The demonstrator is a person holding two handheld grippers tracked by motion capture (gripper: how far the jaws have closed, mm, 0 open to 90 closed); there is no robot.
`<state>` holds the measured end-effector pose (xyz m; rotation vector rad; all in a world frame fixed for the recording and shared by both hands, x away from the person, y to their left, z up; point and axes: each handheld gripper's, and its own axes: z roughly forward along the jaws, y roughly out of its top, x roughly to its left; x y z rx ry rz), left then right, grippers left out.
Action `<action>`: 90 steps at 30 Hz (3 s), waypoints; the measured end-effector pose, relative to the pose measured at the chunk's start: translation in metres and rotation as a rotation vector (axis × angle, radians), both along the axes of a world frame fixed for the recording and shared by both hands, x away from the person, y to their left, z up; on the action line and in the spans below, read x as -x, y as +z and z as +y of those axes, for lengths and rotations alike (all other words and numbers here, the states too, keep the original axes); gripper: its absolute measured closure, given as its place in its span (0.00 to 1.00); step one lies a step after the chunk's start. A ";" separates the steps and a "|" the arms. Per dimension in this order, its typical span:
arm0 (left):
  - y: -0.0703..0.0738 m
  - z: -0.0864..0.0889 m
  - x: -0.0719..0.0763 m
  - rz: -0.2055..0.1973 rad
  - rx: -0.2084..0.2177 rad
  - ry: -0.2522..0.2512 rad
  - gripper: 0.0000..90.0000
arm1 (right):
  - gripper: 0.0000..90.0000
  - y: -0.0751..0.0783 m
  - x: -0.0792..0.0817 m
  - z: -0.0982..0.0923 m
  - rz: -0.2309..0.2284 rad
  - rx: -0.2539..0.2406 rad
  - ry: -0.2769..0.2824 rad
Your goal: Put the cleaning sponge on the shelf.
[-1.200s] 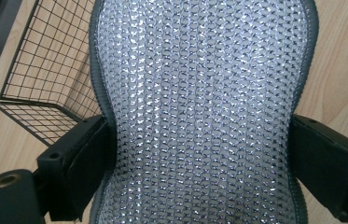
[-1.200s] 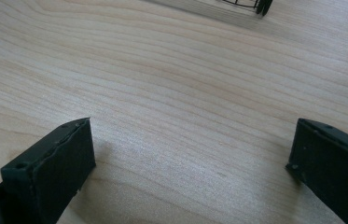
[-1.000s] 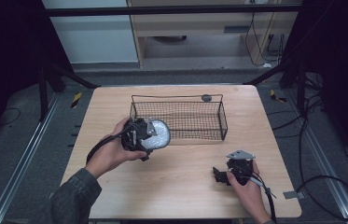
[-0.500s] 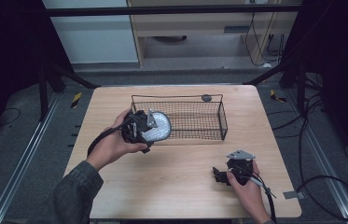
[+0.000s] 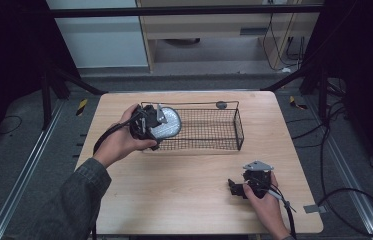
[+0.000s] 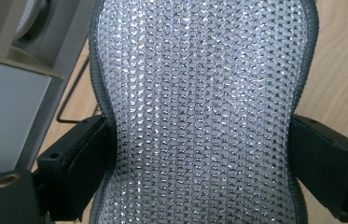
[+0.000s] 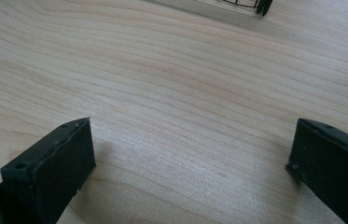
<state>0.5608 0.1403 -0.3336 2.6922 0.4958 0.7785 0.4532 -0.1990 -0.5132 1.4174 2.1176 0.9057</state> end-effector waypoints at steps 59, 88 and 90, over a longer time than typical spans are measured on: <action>-0.027 -0.032 -0.050 -0.090 -0.086 -0.045 0.10 | 0.00 0.000 0.000 0.000 -0.002 0.004 0.001; -0.054 -0.030 -0.072 -0.050 -0.102 -0.048 0.10 | 0.00 0.000 0.000 0.000 -0.003 0.003 0.001; -0.057 -0.030 -0.073 -0.041 -0.103 -0.047 0.10 | 0.00 0.000 0.000 0.000 -0.004 0.005 0.003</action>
